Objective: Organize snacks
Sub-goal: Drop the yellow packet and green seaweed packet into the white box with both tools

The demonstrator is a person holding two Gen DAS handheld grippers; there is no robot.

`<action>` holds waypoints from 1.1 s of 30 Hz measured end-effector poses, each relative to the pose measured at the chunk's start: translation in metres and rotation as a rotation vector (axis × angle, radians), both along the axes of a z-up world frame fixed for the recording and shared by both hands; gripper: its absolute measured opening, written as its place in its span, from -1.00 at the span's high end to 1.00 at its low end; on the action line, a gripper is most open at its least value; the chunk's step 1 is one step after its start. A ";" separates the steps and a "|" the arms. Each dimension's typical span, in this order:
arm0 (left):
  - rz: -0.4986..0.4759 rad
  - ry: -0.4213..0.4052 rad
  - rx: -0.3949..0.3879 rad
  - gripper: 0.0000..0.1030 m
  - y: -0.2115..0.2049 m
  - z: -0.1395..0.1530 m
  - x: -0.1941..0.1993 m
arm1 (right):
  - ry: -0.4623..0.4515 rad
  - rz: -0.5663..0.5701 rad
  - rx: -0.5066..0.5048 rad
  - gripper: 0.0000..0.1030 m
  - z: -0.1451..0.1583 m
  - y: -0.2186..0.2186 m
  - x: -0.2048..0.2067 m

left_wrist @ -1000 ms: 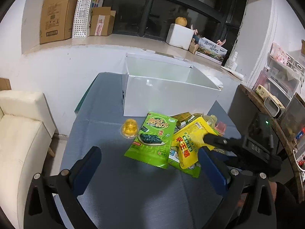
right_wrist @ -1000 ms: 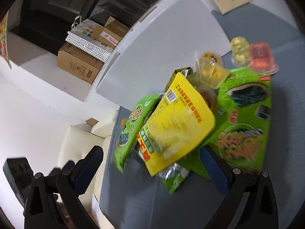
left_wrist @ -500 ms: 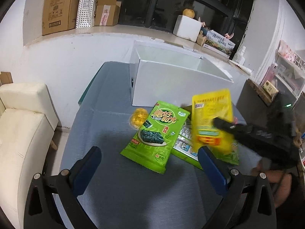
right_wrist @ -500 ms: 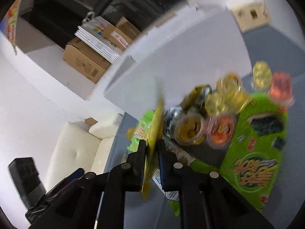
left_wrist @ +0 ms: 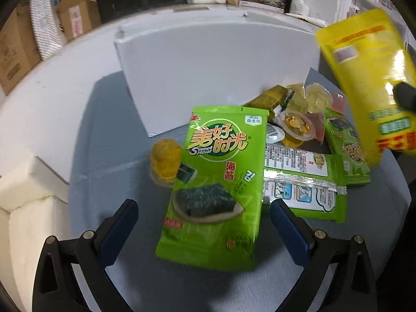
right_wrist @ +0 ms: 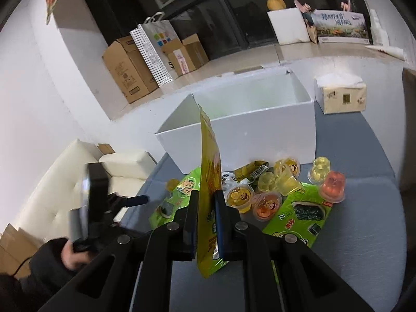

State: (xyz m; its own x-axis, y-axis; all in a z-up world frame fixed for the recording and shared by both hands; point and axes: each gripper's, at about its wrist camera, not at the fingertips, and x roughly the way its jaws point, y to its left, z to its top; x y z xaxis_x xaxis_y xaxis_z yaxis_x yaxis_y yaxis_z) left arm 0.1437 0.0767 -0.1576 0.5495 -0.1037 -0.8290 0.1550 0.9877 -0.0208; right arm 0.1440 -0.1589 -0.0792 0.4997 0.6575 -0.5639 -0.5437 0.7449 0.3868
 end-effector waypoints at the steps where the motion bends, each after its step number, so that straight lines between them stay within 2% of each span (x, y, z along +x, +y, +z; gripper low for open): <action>1: -0.014 0.017 -0.030 -1.00 0.003 -0.004 0.004 | -0.007 0.000 -0.002 0.78 0.002 -0.002 -0.003; 3: -0.020 0.031 -0.073 -0.98 0.008 -0.007 0.009 | -0.014 0.001 -0.004 0.78 0.006 -0.003 -0.005; 4: -0.020 0.023 -0.092 -0.91 0.010 -0.008 0.009 | -0.016 0.000 -0.004 0.78 0.007 -0.004 -0.006; 5: -0.016 0.018 -0.111 -0.55 0.013 -0.008 0.008 | -0.017 -0.002 -0.006 0.78 0.007 -0.004 -0.006; 6: -0.013 0.011 -0.157 -0.44 0.016 -0.005 0.006 | -0.019 -0.004 -0.009 0.78 0.008 -0.005 -0.007; 9: -0.002 -0.026 -0.146 -0.42 0.016 0.004 -0.007 | -0.022 -0.009 -0.015 0.78 0.009 -0.006 -0.008; 14: 0.015 -0.112 -0.172 -0.42 0.011 0.037 -0.038 | -0.028 -0.008 -0.030 0.78 0.009 -0.006 -0.009; 17: 0.048 -0.191 -0.188 -0.42 0.011 0.067 -0.052 | -0.046 -0.007 -0.051 0.78 0.012 -0.004 -0.009; 21: 0.138 -0.291 -0.212 -0.42 0.014 0.109 -0.047 | -0.097 -0.014 -0.081 0.78 0.026 -0.001 0.001; 25: 0.209 -0.366 -0.240 -0.43 0.017 0.147 -0.007 | -0.187 -0.018 -0.105 0.78 0.058 0.003 0.027; 27: 0.227 -0.372 -0.263 -0.43 0.020 0.156 0.018 | -0.226 -0.019 -0.123 0.78 0.075 0.010 0.053; 30: 0.270 -0.356 -0.257 -0.43 0.024 0.161 0.068 | -0.206 -0.008 -0.127 0.78 0.087 0.022 0.096; 33: 0.297 -0.310 -0.261 -0.43 0.023 0.154 0.116 | -0.167 -0.013 -0.167 0.78 0.083 0.039 0.144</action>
State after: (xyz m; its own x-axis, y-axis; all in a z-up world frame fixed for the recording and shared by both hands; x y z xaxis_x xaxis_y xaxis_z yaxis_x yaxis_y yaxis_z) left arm 0.2594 0.1001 -0.0038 0.8029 -0.0875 -0.5897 -0.0939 0.9582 -0.2701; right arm 0.2881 -0.1198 0.0035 0.6025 0.5550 -0.5736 -0.5800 0.7982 0.1630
